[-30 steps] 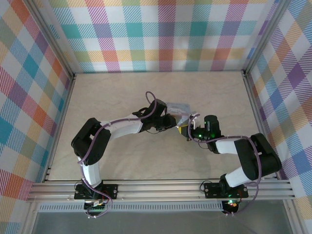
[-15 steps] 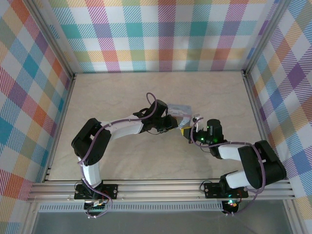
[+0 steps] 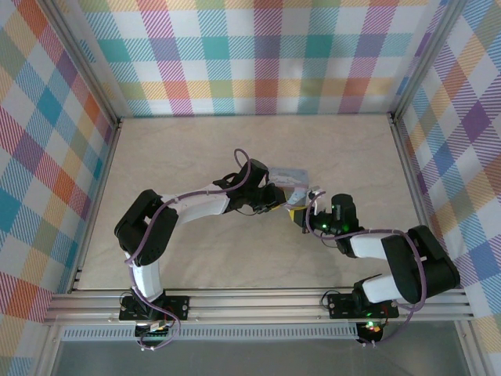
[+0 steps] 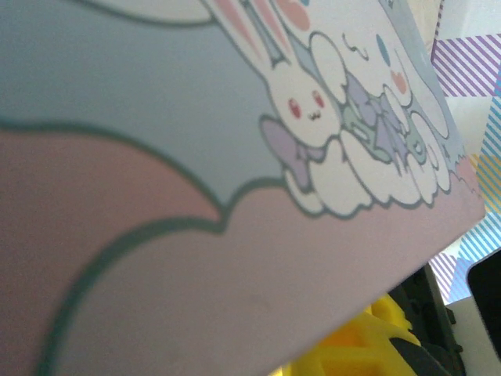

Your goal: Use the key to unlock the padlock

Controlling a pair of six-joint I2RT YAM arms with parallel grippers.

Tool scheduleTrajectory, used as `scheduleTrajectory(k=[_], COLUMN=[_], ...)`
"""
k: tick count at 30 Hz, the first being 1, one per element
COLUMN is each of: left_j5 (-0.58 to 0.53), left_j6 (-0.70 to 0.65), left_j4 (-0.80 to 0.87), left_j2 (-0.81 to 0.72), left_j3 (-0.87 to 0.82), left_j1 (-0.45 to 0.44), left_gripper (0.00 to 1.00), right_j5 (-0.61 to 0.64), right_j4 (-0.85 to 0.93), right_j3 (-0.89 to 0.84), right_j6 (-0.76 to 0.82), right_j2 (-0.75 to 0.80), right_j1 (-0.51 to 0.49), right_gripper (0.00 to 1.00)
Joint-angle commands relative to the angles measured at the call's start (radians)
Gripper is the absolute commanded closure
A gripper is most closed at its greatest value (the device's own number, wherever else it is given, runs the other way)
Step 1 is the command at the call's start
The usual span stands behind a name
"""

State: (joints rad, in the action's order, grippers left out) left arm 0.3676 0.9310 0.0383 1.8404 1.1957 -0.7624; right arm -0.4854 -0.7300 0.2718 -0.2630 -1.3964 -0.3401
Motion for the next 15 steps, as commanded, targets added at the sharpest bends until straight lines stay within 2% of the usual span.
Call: scheduleTrajectory(k=[1,15], left_j5=[0.031,0.027], left_j6=[0.011,0.012], left_j4=[-0.055,-0.058], left_j2=[-0.039,-0.039], left_j3=[0.028,0.019], left_j1=[0.007,0.009], left_gripper=[0.94,0.94], right_j5=[-0.006,-0.009], right_j4=[-0.06,-0.118], right_j3=[-0.001,0.0], right_j6=[-0.015,-0.045], right_j2=[-0.01,-0.017], right_j1=[-0.004,-0.005], right_gripper=[0.99,0.99])
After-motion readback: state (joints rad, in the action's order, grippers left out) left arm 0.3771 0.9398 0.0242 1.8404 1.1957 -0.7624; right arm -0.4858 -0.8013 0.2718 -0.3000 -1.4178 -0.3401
